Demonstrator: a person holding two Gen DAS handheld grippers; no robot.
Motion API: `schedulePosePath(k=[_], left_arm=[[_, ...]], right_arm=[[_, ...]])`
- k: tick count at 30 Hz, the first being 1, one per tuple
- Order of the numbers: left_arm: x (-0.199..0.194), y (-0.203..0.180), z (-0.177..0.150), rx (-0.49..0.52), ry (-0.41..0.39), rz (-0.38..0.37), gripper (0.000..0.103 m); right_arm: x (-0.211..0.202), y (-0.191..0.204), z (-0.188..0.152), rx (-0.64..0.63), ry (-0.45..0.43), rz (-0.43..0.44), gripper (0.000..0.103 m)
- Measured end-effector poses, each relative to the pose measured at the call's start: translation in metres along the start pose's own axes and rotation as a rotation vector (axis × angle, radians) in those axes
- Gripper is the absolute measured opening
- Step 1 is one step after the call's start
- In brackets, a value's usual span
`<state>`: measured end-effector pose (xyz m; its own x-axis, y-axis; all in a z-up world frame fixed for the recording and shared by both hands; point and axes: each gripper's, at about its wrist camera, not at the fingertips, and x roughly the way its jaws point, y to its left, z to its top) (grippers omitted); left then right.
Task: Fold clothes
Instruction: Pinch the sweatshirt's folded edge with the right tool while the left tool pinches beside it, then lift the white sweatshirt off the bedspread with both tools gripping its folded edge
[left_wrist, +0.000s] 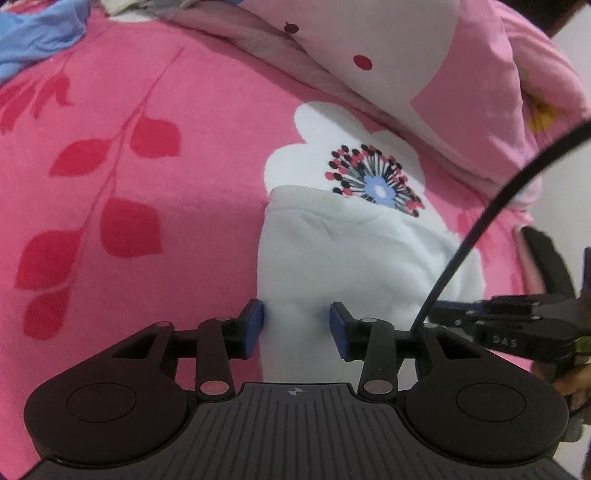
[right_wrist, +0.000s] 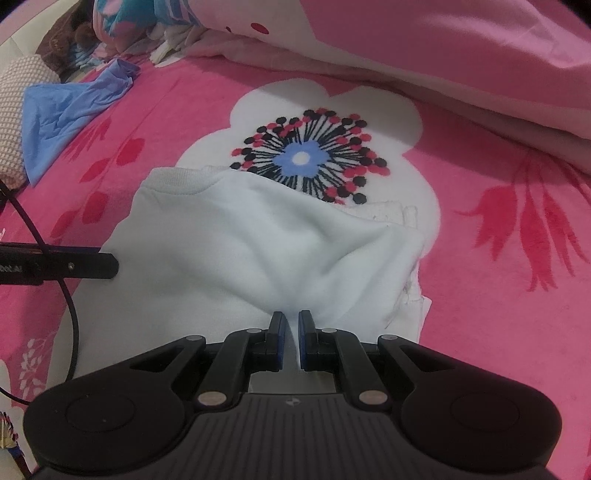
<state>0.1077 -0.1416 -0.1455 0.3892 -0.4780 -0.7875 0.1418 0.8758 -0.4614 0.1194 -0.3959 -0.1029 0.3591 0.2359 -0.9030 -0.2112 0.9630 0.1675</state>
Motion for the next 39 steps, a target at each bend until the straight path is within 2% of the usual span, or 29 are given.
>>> schedulePosePath(k=[3,6,9,17,22,28,30,33,37,39], left_arm=[[0.003,0.008,0.001,-0.057,0.031,-0.034,0.058],[0.009,0.018,0.002,-0.126,0.057,-0.064,0.06],[0.012,0.026,0.002,-0.169,0.054,-0.104,0.061],[0.022,0.035,0.009,-0.203,0.034,-0.223,0.06],[0.03,0.048,0.01,-0.271,0.022,-0.292,0.06],[0.028,0.055,0.007,-0.319,0.02,-0.326,0.058],[0.026,0.054,0.007,-0.317,0.018,-0.326,0.057],[0.018,0.054,0.005,-0.306,0.01,-0.354,0.057],[0.016,0.059,0.005,-0.321,0.006,-0.4,0.057],[0.02,0.062,0.006,-0.319,0.013,-0.381,0.057]], right_arm=[[0.0,-0.001,0.0,0.006,0.001,0.006,0.007],[0.0,-0.002,0.0,0.009,0.003,0.007,0.007],[0.0,-0.001,0.002,0.004,0.015,0.004,0.007],[-0.001,0.001,0.003,-0.002,0.022,-0.003,0.007],[-0.002,0.004,0.004,-0.008,0.025,-0.018,0.007],[-0.005,0.005,0.007,0.008,0.034,-0.026,0.007],[-0.013,0.001,0.008,0.051,0.04,-0.008,0.014],[-0.039,-0.016,0.0,0.14,-0.025,0.027,0.024],[-0.061,-0.072,-0.03,0.394,-0.08,0.05,0.032],[-0.049,-0.085,-0.033,0.467,-0.072,0.11,0.033]])
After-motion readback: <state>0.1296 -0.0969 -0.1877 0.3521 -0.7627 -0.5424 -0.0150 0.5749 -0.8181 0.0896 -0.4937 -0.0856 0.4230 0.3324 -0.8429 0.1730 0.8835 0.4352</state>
